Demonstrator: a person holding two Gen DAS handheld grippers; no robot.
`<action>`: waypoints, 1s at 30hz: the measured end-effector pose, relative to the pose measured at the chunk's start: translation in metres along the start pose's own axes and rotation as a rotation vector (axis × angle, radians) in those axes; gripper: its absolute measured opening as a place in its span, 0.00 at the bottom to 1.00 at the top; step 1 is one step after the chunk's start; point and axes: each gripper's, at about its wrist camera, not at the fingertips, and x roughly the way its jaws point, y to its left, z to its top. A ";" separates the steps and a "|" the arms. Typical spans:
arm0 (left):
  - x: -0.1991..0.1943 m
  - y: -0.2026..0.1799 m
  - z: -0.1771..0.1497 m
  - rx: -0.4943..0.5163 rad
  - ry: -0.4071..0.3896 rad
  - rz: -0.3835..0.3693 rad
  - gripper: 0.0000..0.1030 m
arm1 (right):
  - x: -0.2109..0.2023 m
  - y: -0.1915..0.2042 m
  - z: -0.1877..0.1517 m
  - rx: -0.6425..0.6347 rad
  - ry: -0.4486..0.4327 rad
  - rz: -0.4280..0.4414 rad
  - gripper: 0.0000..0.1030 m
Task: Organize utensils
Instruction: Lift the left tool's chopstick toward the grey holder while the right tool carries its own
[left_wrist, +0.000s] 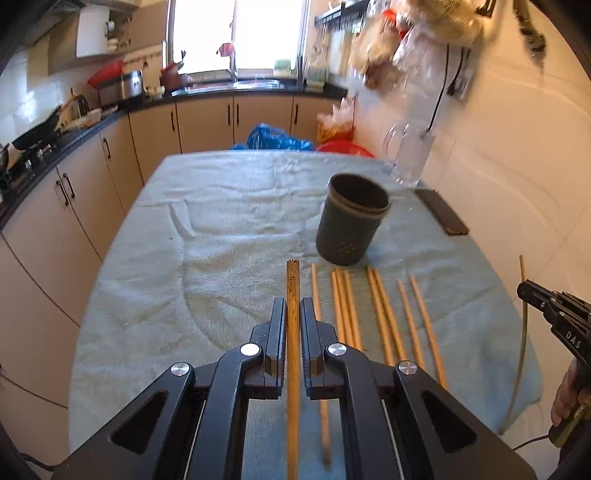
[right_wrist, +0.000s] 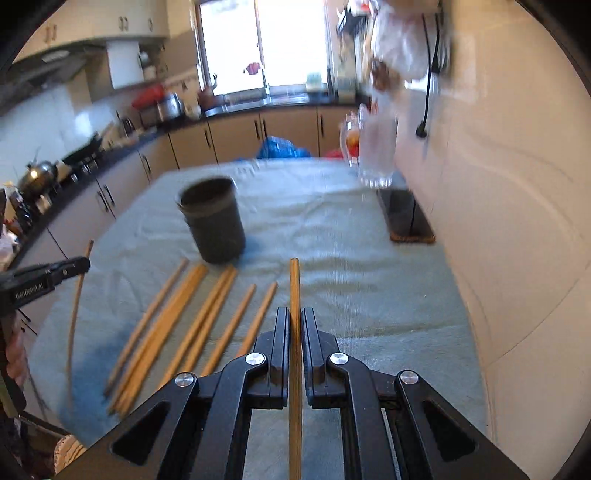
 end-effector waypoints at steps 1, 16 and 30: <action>-0.011 -0.003 -0.003 0.001 -0.024 0.011 0.07 | -0.011 0.000 0.000 0.012 -0.031 0.010 0.06; -0.086 -0.039 -0.008 0.069 -0.229 0.021 0.07 | -0.105 0.018 0.007 0.037 -0.288 0.056 0.06; -0.091 -0.038 0.035 0.038 -0.278 -0.037 0.07 | -0.092 0.027 0.052 0.027 -0.314 0.089 0.06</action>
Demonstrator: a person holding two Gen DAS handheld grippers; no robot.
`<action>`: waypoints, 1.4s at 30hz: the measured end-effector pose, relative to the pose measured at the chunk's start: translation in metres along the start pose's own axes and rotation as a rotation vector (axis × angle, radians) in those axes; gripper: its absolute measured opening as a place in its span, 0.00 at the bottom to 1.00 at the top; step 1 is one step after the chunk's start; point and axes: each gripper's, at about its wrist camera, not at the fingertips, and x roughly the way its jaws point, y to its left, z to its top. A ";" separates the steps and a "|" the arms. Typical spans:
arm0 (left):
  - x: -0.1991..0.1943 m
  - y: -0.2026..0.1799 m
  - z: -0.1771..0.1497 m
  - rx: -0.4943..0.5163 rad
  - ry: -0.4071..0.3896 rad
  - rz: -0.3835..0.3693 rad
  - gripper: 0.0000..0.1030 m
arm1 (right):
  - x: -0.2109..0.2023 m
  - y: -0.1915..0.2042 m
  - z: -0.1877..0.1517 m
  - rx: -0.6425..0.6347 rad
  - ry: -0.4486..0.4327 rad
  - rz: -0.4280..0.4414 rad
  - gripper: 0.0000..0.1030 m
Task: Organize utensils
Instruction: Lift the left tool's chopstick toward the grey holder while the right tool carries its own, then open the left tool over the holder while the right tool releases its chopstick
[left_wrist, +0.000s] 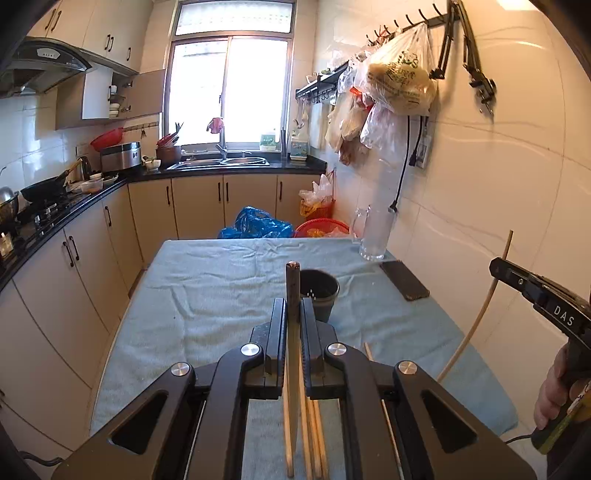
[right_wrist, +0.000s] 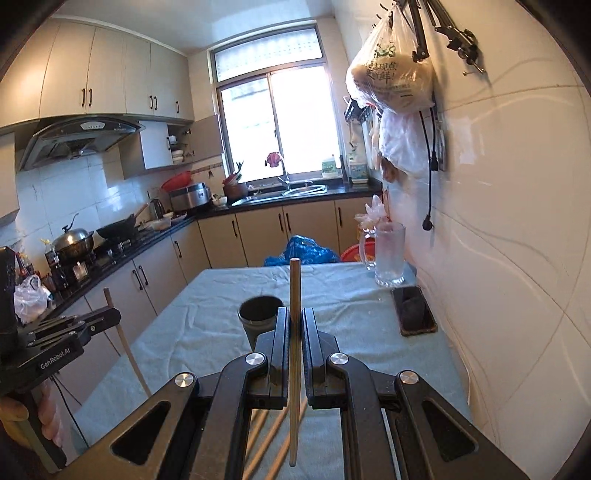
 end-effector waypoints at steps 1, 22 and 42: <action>0.001 0.001 0.003 -0.004 -0.003 -0.004 0.06 | 0.003 0.001 0.005 0.006 -0.006 0.008 0.06; 0.105 0.003 0.139 -0.103 -0.124 -0.043 0.07 | 0.124 0.024 0.104 0.094 -0.168 0.007 0.07; 0.134 0.029 0.114 -0.121 -0.037 0.002 0.52 | 0.209 -0.012 0.068 0.175 0.099 -0.022 0.45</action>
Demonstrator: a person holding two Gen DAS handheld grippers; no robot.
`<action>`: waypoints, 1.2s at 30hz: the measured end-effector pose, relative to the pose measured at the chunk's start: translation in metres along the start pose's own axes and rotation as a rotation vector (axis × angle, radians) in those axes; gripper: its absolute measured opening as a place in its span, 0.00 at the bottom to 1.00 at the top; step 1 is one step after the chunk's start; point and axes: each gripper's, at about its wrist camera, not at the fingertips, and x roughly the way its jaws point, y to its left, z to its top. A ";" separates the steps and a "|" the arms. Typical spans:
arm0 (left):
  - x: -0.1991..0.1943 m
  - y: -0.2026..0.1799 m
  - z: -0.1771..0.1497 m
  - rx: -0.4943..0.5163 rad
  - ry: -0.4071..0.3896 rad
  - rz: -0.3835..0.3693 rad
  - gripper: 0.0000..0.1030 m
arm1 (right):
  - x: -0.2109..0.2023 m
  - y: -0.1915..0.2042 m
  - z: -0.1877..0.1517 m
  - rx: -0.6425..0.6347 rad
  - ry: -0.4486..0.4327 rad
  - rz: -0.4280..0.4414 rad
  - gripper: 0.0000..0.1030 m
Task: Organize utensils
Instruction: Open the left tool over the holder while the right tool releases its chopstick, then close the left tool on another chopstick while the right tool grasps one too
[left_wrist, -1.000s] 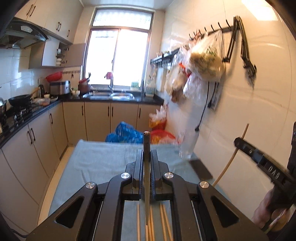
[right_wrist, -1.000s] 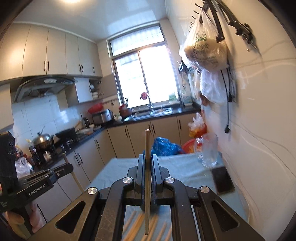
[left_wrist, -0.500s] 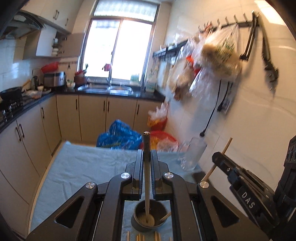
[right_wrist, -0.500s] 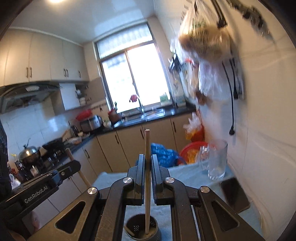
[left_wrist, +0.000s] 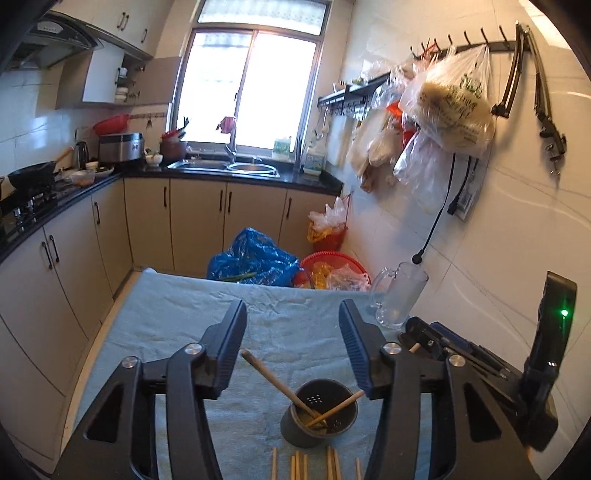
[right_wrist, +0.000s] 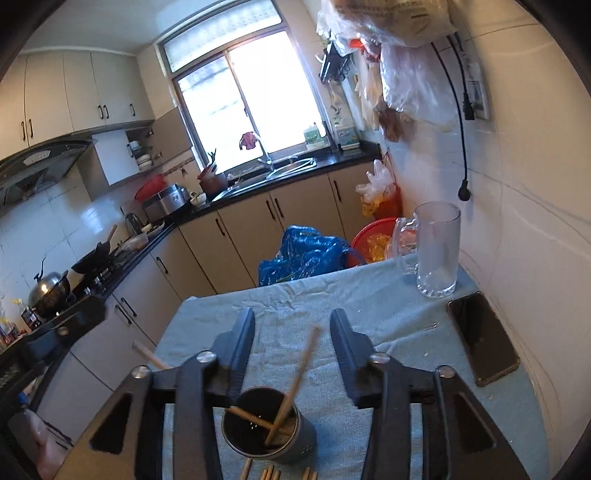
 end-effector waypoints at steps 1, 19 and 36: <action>-0.009 0.003 0.001 -0.001 -0.009 0.001 0.54 | -0.005 0.001 0.001 -0.004 -0.003 0.001 0.45; -0.074 0.037 -0.119 0.045 0.137 0.024 0.64 | -0.078 -0.040 -0.095 -0.095 0.271 -0.063 0.62; 0.067 0.029 -0.211 0.088 0.543 0.012 0.19 | 0.003 -0.062 -0.196 -0.093 0.537 -0.083 0.35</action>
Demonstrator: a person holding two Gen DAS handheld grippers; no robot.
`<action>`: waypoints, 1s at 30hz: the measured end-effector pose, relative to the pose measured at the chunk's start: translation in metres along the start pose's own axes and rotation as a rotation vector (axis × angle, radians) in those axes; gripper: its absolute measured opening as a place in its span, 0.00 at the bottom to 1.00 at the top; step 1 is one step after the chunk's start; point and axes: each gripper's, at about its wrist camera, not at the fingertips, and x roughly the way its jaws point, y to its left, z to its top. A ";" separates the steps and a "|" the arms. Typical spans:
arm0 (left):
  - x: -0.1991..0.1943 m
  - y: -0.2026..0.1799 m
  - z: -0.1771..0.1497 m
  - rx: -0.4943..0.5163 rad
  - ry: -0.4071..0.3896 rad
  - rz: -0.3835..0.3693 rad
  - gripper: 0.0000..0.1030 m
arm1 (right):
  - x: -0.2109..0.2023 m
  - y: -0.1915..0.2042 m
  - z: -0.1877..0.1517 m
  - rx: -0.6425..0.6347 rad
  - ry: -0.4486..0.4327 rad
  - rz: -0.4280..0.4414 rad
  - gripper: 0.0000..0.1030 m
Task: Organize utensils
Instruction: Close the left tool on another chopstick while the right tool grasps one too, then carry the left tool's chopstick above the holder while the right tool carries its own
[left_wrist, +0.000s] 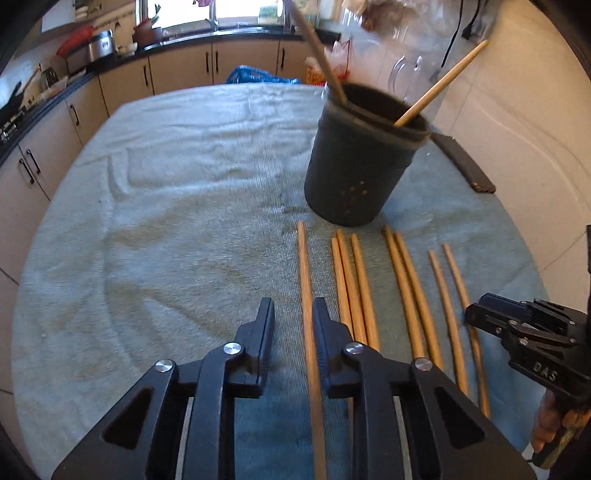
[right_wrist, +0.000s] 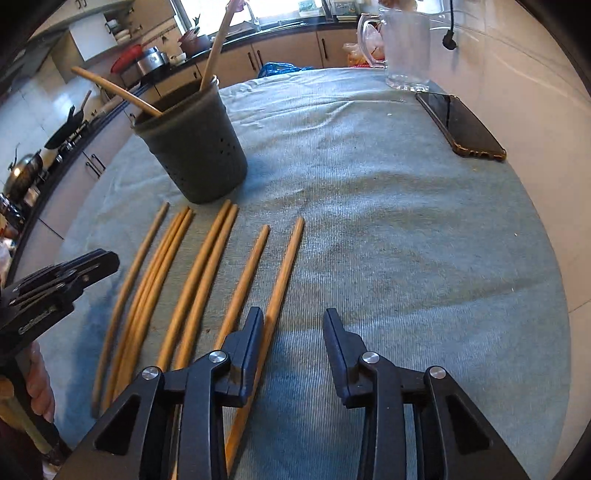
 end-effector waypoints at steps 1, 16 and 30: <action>0.003 -0.001 0.002 0.002 0.004 -0.002 0.19 | 0.002 0.002 0.002 -0.012 -0.004 -0.012 0.34; 0.010 0.013 0.003 -0.079 0.067 0.004 0.06 | 0.002 -0.010 0.011 -0.029 0.026 -0.023 0.08; 0.031 0.017 0.038 -0.069 0.150 -0.041 0.22 | 0.028 -0.010 0.058 -0.022 0.140 -0.088 0.09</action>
